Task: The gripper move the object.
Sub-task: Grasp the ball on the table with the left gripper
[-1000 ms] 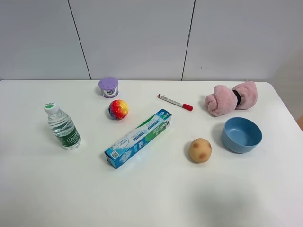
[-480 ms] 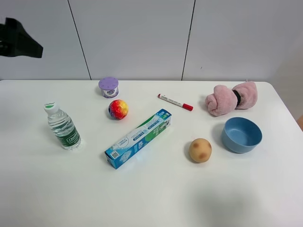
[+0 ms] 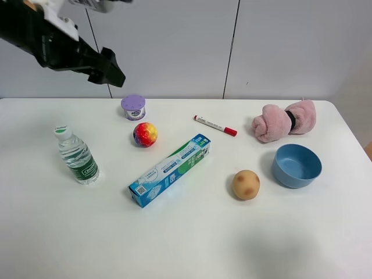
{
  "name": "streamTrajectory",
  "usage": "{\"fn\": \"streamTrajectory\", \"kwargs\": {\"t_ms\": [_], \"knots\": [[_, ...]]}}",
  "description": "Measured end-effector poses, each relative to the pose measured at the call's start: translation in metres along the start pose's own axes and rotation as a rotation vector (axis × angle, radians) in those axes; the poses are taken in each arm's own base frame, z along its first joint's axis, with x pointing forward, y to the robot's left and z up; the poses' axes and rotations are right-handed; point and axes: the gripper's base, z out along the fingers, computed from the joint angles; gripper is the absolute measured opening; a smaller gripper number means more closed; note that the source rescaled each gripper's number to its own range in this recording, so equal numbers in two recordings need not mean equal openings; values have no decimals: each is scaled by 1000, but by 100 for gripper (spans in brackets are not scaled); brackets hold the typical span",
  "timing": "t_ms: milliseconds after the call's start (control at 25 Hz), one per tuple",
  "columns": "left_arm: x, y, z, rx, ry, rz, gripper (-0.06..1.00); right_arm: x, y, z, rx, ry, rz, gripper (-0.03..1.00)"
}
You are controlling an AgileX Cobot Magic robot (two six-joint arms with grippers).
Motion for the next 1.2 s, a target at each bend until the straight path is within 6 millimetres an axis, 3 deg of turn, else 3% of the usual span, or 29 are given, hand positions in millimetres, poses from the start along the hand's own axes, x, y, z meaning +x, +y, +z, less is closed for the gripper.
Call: {"fn": "streamTrajectory", "kwargs": {"t_ms": [400,680,880,1200], "knots": [[11,-9,83,24,87,21,100,0,0,0,0,0,0,100],[26,-5,129,13,135,24,100,0,0,0,0,0,0,100],[32,-2,151,-4,128,30,100,0,0,0,0,0,0,100],[40,-1,168,-9,139,22,100,0,0,0,0,0,0,100]]}}
